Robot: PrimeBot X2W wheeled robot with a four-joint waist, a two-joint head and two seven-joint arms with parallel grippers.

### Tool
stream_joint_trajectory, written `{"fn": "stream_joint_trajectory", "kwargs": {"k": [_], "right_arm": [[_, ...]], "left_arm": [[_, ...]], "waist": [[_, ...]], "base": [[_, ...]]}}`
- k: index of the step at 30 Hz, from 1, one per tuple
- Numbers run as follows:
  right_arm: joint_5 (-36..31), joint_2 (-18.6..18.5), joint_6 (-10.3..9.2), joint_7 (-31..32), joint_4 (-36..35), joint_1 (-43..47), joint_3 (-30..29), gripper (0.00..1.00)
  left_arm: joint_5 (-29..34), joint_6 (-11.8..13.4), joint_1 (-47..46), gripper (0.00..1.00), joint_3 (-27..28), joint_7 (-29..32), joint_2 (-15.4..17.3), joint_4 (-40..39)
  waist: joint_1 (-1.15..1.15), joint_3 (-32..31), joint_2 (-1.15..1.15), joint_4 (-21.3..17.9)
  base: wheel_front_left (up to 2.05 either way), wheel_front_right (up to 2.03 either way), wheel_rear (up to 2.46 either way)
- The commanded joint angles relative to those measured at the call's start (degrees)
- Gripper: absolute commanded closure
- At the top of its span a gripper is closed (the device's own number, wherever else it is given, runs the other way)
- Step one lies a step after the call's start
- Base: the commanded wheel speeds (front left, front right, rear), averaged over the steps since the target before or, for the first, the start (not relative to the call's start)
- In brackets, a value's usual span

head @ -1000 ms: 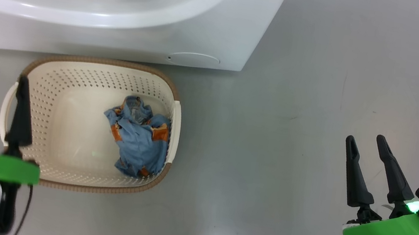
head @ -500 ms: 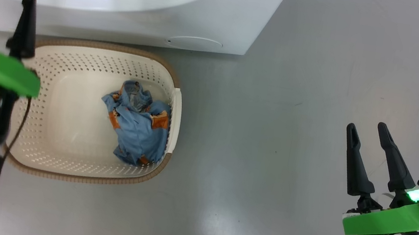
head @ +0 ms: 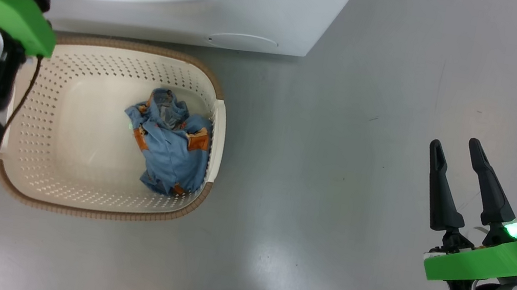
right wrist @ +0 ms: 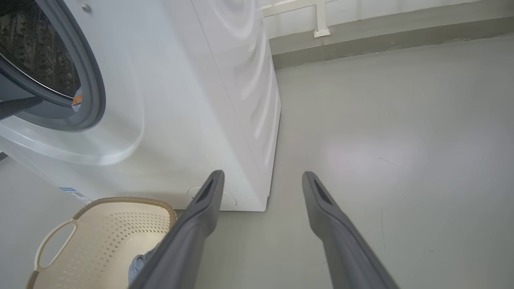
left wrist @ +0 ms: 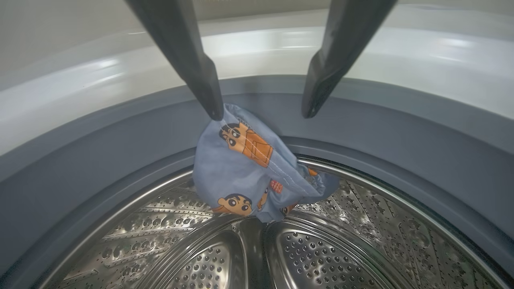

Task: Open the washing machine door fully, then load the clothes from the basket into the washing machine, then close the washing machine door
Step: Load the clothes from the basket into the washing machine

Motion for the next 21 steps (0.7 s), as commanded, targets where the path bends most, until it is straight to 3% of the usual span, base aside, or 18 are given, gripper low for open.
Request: {"fn": "stream_joint_trajectory", "kwargs": {"k": [1, 21], "right_arm": [[-0.16, -0.13, 0.09, -0.27, -1.30, 0.17, 0.95, 0.00], [0.00, 0.61, 0.09, -0.27, -1.53, -1.26, 2.31, 0.00]], "left_arm": [[-0.61, -0.08, -2.89, 0.00, 0.28, 0.73, 2.61, 1.19], [-5.50, -0.08, -17.80, 0.00, -10.26, 2.91, 1.89, 18.55]], "waist": [[0.00, 0.34, 0.00, 0.07], [0.00, 1.99, 0.00, -2.26]], "base": [[0.00, 0.00, 0.00], [0.00, 0.00, 0.00]]}}
